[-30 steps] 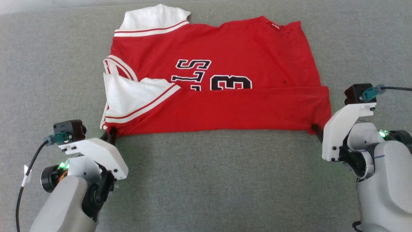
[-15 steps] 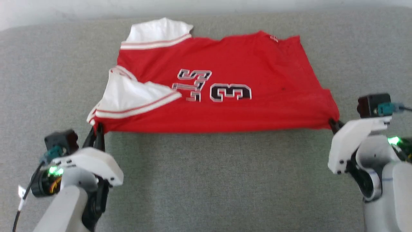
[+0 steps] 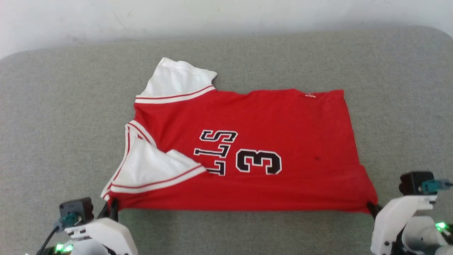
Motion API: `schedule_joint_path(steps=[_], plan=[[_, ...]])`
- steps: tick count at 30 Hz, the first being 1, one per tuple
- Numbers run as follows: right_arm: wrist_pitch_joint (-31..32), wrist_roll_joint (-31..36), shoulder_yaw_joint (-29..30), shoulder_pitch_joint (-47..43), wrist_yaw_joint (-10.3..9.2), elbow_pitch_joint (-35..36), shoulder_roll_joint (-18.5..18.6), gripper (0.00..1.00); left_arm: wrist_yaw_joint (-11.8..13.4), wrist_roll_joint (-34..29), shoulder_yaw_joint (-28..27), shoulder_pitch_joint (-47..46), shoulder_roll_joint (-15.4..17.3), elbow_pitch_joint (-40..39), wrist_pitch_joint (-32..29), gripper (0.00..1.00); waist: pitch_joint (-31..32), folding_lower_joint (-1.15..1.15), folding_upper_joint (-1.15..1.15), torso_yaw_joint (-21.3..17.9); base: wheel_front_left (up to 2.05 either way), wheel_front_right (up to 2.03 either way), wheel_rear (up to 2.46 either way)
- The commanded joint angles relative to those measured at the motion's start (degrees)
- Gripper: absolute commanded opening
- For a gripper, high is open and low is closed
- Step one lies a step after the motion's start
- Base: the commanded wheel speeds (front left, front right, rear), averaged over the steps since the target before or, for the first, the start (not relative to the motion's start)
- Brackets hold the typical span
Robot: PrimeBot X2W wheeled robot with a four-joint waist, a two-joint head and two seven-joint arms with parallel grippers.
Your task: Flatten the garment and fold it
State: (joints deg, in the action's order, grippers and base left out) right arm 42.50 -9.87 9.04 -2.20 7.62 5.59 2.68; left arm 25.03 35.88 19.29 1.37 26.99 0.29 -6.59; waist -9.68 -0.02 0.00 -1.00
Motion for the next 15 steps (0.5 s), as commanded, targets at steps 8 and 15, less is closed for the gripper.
schedule_joint_path(steps=[8,15], plan=[[-7.0,-2.4,1.1,-0.4,-0.13,-9.7,0.2,0.00,-1.6,0.9,1.7,0.6,-0.1,3.5,-0.2,0.00,-1.3,0.02,0.00,0.2,0.00,0.00,0.00],[-11.4,-3.4,0.7,0.6,-0.13,-13.9,0.2,0.38,-3.7,3.1,1.9,0.4,-2.0,7.0,0.6,0.47,0.0,0.02,0.00,0.2,0.00,0.00,0.00]])
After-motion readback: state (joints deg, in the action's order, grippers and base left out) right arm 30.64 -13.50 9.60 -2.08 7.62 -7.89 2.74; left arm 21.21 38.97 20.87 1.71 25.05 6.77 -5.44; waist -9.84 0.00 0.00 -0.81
